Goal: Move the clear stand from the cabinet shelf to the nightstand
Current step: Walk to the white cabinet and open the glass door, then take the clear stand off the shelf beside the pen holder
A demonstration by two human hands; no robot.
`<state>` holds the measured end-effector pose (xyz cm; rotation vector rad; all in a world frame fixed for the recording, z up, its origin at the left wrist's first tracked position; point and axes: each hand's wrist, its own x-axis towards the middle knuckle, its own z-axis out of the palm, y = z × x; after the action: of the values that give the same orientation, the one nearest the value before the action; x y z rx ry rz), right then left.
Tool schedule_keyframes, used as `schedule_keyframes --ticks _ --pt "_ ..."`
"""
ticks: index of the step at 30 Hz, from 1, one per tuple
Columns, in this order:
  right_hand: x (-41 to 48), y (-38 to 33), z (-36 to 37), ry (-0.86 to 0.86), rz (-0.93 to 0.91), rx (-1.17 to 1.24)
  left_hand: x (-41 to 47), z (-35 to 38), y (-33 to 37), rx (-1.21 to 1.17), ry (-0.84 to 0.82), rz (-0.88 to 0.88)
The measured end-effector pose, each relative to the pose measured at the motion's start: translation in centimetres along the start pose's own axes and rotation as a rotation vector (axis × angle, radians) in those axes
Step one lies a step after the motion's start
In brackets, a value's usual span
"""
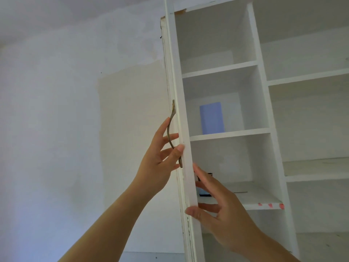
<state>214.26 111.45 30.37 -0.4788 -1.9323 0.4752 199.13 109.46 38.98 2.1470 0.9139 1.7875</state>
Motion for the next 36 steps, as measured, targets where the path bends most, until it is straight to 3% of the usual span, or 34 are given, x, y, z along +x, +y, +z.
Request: schedule_keyframes --ticks 16,23,30,36 --pt "0.1 0.0 0.7 -0.051 -0.034 -0.112 -1.8 -1.9 0.7 0.128 0.029 -0.094" --pt "-1.8 0.9 -2.9 -0.083 0.009 -0.07 -5.1 -1.1 1.8 0.318 0.056 -0.137" --pt "-5.3 3.5 -7.7 -0.147 0.073 -0.088 -9.2 0.7 3.9 0.422 0.241 -0.159" --pt "-8.4 5.7 -12.5 -0.175 0.12 -0.089 -11.5 5.3 6.4 0.433 0.216 -0.183"
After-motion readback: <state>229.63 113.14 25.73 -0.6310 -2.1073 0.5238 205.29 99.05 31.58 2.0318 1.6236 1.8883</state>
